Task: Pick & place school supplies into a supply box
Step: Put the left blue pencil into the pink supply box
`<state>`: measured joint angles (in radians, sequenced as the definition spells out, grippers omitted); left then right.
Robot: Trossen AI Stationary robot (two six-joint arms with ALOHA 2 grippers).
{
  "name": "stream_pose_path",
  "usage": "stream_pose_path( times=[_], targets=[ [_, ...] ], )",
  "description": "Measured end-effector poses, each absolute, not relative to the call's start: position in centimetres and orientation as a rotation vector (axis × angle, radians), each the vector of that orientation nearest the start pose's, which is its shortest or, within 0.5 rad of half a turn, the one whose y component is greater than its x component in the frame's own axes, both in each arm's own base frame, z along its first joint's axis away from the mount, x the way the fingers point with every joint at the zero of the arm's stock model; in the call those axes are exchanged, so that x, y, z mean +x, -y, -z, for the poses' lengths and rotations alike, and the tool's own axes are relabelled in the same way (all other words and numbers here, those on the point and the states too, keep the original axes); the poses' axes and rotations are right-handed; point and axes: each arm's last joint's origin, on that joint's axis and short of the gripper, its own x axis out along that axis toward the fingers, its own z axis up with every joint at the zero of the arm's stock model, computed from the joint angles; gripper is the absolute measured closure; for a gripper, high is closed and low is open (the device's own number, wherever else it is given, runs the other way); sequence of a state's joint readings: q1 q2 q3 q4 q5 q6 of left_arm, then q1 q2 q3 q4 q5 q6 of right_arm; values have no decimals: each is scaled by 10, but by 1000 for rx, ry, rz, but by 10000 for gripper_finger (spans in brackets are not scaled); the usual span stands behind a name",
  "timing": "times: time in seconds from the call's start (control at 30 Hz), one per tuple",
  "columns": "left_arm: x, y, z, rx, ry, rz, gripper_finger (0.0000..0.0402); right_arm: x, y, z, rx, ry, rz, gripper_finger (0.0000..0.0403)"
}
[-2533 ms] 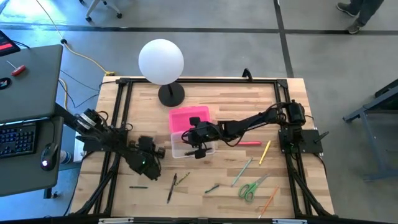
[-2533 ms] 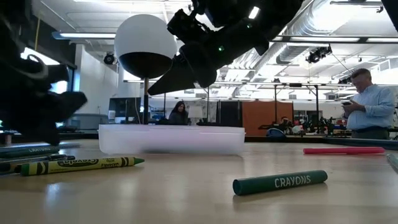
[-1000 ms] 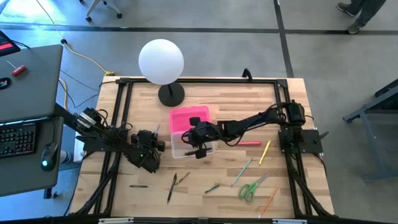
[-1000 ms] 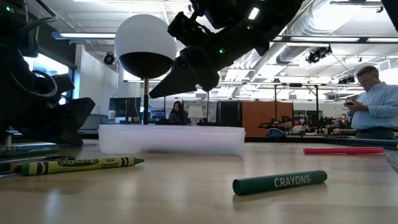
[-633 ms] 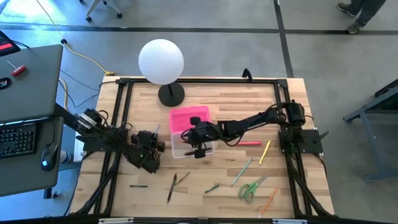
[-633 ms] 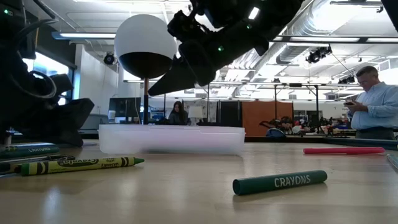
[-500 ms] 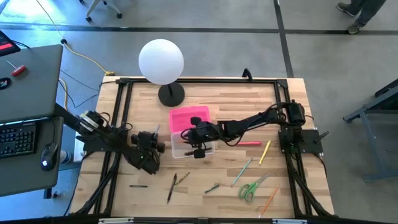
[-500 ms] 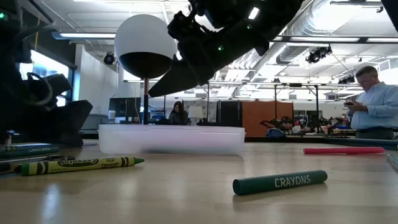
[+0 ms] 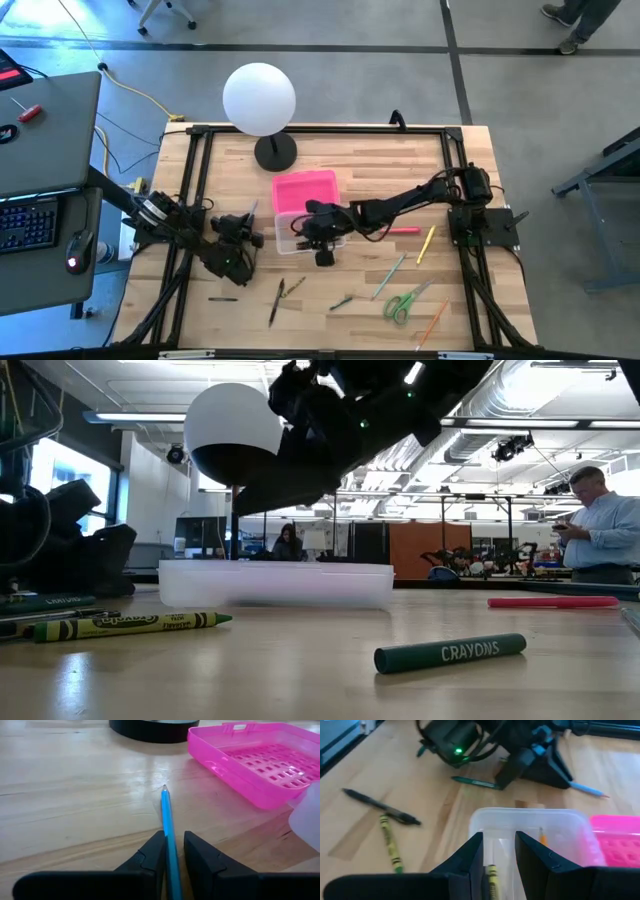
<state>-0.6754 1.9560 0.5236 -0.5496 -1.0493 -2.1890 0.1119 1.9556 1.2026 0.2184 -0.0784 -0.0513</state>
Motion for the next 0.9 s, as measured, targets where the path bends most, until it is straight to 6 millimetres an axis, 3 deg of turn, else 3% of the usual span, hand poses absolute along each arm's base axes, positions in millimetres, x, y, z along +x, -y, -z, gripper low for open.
stream_pose_path(
  times=[0.23, 0.47, 0.63, 0.9],
  targets=[
    [160, 96, -40, -381, -355, -1139, 367, 412, -82, -177, -35, -552, -264, 311],
    [172, 106, -57, -364, -427, -1201, 371, 381, -117, -198, -16, -692, -258, 316],
    [184, 119, -91, -390, -478, -1218, 361, 347, -139, -219, -101, -779, -156, 316],
    [206, 132, -176, -284, -394, -1078, 374, 315, -173, -237, -185, -773, -208, 316]
  ],
)
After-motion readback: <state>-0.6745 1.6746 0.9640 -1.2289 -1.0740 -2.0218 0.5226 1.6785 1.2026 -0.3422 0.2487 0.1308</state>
